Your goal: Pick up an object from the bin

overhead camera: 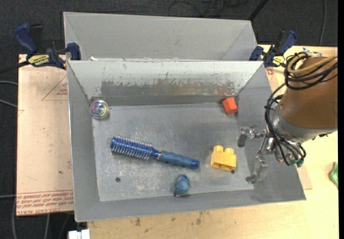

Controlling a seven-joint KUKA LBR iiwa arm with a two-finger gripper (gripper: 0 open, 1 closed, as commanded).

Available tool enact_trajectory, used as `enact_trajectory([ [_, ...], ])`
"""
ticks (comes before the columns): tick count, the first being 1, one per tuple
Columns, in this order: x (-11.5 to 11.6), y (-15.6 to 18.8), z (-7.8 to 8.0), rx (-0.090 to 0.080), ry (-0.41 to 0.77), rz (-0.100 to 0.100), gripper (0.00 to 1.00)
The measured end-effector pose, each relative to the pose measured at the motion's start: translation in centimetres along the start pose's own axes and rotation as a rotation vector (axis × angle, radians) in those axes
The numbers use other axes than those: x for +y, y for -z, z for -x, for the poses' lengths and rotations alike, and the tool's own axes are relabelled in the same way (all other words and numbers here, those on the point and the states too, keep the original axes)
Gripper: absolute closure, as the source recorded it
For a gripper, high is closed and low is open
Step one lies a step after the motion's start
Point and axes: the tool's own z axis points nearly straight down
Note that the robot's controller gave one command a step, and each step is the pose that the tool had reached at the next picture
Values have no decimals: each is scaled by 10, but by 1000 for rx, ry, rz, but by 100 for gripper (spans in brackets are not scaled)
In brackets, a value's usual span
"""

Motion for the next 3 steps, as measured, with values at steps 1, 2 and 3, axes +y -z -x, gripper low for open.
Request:
enact_trajectory([
  [1, 38, -110, 43, 4, 78, 3, 0],
  [2, 31, -115, 84, -5, 135, 0, 0],
  [3, -3, -121, 60, 2, 160, 0, 0],
])
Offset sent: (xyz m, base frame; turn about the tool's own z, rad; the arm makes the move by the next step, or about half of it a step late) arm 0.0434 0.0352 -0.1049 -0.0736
